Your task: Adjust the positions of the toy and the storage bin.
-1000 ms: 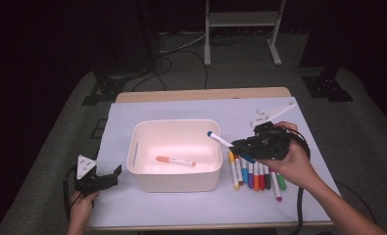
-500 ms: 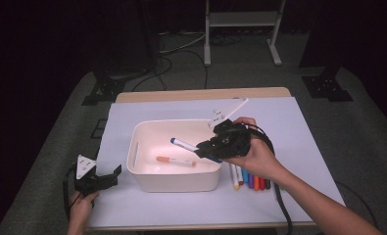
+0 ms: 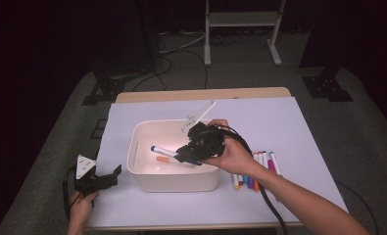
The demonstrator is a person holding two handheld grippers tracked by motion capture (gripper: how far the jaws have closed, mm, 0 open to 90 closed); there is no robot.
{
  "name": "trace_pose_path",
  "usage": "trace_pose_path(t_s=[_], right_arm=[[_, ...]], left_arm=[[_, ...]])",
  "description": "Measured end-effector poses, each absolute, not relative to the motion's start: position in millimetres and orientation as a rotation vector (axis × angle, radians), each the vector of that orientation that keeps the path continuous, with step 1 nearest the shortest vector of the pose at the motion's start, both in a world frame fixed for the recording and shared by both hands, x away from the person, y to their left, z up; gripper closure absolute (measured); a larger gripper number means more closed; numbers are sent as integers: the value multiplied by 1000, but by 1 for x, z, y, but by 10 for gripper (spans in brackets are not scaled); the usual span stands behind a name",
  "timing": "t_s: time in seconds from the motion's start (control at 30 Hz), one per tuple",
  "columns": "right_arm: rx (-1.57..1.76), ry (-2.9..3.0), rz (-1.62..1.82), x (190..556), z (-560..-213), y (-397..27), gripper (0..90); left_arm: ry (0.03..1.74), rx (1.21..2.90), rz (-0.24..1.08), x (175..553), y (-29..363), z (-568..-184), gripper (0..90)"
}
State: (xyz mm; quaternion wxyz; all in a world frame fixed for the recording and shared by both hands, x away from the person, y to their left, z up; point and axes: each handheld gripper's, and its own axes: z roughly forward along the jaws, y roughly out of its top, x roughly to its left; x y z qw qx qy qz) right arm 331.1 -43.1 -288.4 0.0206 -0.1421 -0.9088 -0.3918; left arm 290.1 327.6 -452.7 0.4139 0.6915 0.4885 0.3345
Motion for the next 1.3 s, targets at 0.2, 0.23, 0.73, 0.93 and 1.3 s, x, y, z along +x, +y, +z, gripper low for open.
trace_pose_path(t_s=[0.2,0.23,0.73,0.93,1.3], right_arm=[[-404,-2818,-1164,338,-299,-27,758],[-396,-2821,-1158,339,-301,-24,758],[-342,-2832,-1047,352,-323,8,758],[-320,-2847,-1007,352,-331,17,758],[-313,-2873,-908,352,-342,26,752]], left_arm=[[1227,1738,839,290,328,-453,0],[1227,1738,839,290,328,-453,0],[1234,1718,838,290,329,-453,0],[1231,1719,839,290,329,-453,0],[1231,1718,838,289,329,-453,0]])
